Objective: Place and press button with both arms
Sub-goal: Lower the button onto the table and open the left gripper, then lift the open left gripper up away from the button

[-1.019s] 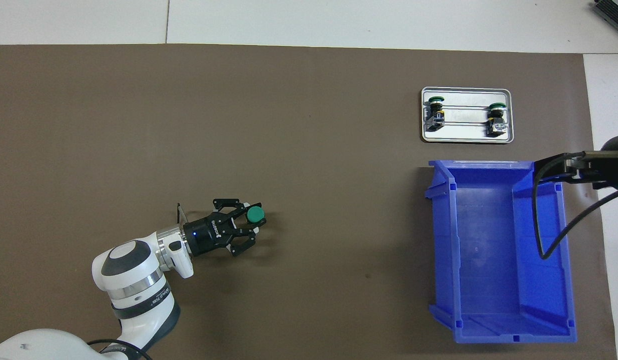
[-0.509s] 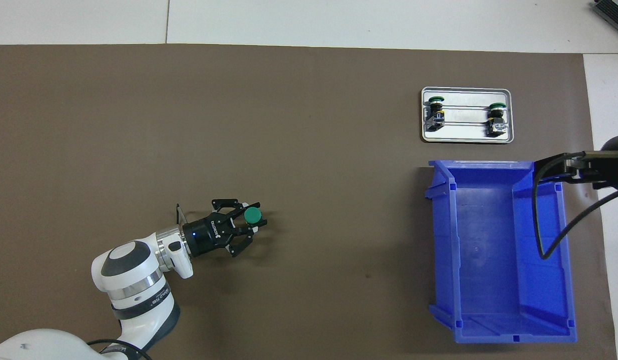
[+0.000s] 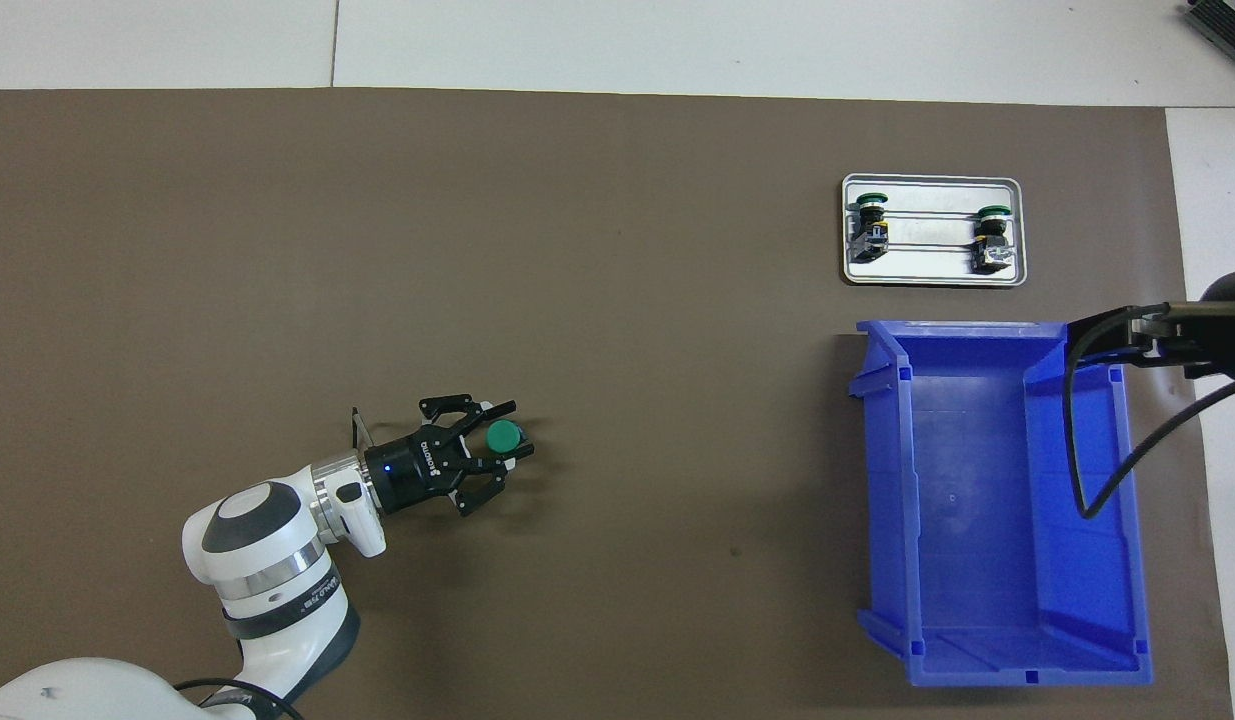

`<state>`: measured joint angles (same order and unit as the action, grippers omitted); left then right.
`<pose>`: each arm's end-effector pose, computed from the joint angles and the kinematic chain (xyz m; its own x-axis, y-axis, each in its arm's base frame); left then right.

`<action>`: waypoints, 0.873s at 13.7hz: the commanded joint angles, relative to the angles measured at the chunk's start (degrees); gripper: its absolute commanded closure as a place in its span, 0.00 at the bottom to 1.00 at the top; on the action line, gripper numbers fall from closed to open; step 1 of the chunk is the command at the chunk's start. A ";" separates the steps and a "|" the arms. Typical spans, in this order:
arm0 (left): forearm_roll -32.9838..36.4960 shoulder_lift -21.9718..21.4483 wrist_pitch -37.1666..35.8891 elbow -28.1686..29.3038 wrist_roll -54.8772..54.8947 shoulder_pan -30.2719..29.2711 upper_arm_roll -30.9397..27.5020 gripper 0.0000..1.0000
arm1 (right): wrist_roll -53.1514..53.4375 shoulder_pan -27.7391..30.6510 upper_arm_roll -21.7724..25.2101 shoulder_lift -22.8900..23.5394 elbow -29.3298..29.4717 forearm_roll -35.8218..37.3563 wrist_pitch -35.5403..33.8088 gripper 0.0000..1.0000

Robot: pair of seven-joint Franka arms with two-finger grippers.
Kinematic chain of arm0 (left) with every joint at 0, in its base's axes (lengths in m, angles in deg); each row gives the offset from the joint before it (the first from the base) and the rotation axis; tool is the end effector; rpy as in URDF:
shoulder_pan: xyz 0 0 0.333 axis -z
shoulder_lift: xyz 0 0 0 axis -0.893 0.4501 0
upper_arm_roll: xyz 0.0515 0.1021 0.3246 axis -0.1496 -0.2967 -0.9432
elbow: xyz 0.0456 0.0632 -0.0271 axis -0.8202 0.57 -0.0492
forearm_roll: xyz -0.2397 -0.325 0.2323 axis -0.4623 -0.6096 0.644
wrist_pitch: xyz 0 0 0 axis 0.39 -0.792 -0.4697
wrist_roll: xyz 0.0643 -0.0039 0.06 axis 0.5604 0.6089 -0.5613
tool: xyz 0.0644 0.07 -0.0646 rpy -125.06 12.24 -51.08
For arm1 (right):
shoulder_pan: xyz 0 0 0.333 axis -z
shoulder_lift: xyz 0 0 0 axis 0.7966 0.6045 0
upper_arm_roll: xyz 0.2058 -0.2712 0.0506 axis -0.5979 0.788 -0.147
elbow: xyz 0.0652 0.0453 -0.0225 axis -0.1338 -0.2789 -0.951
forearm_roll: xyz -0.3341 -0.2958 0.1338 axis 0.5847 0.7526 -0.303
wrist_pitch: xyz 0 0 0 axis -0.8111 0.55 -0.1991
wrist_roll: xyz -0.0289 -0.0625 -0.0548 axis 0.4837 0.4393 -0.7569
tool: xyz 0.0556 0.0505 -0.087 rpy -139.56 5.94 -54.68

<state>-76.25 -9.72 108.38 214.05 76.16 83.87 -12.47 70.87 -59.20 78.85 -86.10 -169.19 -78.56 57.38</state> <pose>0.4557 -0.1956 0.1750 0.2409 -0.1488 0.9591 -0.9187 -0.3537 0.1759 0.6005 0.0083 0.6369 0.9941 -0.1066 -0.0186 -0.1056 -0.9931 0.0509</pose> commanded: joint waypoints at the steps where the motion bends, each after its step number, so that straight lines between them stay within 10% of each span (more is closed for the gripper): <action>1: -1.10 -0.54 0.63 -0.24 -1.13 0.55 -0.18 0.34 | 0.62 0.50 -0.42 -1.25 -1.19 -0.58 0.05 0.00; 12: -1.10 -0.98 2.12 -0.85 -4.47 0.99 -0.18 0.01 | 0.54 0.50 -0.42 -1.25 -1.19 -0.58 0.05 0.00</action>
<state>-76.47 -9.83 108.48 213.24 72.80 83.89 -12.33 70.87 -59.20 78.84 -86.10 -169.19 -78.56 57.38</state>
